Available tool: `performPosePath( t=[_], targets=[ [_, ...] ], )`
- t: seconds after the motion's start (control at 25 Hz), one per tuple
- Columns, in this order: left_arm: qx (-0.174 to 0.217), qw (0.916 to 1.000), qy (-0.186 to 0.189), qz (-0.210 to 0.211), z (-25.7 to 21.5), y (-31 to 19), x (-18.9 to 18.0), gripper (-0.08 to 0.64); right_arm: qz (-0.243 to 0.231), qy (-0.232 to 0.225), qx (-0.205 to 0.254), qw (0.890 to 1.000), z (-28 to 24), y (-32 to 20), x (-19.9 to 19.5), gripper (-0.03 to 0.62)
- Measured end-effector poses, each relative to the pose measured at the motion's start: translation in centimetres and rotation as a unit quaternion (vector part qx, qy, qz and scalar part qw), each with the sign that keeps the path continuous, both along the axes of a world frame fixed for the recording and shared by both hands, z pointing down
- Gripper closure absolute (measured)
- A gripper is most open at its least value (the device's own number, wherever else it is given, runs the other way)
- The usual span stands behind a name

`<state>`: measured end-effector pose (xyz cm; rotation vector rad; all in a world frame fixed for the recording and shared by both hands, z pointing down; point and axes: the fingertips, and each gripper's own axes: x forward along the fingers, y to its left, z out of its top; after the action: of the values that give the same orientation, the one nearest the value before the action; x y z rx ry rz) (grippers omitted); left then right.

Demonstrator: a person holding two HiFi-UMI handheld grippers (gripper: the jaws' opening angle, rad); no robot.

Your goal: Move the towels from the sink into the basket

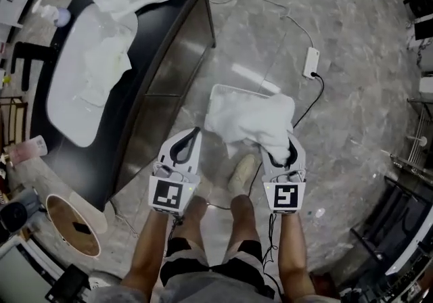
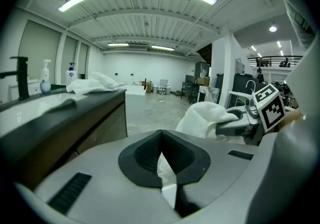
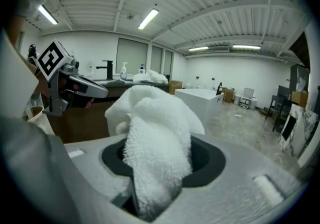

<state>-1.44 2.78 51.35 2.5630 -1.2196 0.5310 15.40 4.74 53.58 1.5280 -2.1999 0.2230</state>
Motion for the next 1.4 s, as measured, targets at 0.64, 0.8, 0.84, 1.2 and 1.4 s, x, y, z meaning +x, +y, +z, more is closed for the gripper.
performPosePath(
  t=[0.64,0.8,0.84,1.2,1.4],
  targets=[
    [-0.101,0.9942,-0.014,-0.034,29.0,0.9,-0.6,0.551,-0.001,0.007,-0.106,0.994,31.9,2.4,1.1,0.377],
    [-0.121,0.9918,-0.017,-0.038,34.1,1.2,-0.9,0.551,-0.001,0.009,-0.129,0.992,38.2,2.3,1.1,0.377],
    [-0.125,0.9912,-0.017,-0.039,35.1,1.4,-0.9,0.551,-0.002,0.011,-0.134,0.991,39.5,2.3,1.1,0.376],
    [-0.152,0.9874,-0.018,-0.039,40.9,2.7,-0.7,0.551,0.000,0.005,-0.150,0.989,46.4,2.8,1.2,0.371],
    [-0.154,0.9873,-0.019,-0.034,41.1,2.8,-0.2,0.551,0.023,-0.043,-0.142,0.989,46.6,3.0,1.6,0.260]
  ],
)
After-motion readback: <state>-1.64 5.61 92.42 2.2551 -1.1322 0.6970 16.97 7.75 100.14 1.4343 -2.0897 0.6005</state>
